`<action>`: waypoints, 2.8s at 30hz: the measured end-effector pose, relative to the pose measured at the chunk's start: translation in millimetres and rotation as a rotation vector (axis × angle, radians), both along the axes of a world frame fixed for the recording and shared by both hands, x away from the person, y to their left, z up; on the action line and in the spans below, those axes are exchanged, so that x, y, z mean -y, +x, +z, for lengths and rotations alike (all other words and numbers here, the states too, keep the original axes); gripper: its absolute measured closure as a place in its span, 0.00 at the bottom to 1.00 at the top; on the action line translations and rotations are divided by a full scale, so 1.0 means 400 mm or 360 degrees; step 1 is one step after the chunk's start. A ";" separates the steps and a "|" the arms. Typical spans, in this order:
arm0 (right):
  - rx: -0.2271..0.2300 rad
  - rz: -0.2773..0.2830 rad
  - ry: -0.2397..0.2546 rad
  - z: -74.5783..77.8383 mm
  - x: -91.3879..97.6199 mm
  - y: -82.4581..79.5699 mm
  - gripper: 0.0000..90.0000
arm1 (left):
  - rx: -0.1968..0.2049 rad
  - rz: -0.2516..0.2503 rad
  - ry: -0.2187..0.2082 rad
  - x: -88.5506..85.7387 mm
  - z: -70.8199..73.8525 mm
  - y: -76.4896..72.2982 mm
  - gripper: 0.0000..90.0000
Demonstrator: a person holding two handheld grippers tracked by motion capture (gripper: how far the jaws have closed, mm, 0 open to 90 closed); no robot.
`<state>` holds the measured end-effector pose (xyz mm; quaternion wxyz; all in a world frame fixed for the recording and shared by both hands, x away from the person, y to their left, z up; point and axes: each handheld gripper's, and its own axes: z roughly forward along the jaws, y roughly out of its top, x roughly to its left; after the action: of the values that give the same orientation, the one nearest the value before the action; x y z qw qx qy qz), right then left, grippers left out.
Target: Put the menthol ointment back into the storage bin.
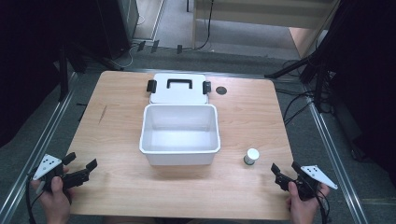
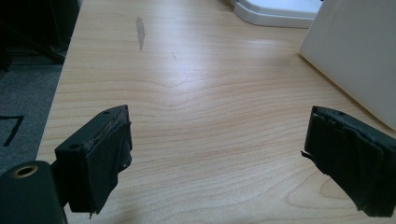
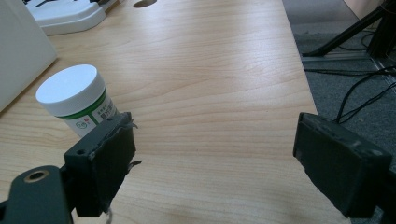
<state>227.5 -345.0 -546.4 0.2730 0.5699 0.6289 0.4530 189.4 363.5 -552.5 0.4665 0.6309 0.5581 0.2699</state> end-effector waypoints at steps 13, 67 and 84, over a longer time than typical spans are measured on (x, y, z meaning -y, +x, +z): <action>-0.0150 0.0235 -0.0136 0.039 -0.045 0.008 0.12 | 0.0000 0.0005 0.0002 0.000 0.000 -0.001 0.09; -0.1350 0.0665 -0.0854 0.197 -0.299 0.227 0.27 | -0.0011 -0.0003 -0.0040 -0.005 -0.001 0.003 0.09; -0.1409 0.0581 -0.0804 0.180 -0.310 0.293 0.42 | -0.0016 -0.0007 -0.0038 -0.006 -0.001 0.005 0.09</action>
<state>344.8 -221.1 -474.3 0.0273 0.5045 0.8619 0.0443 191.4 365.8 -553.0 0.4718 0.6277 0.5623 0.2591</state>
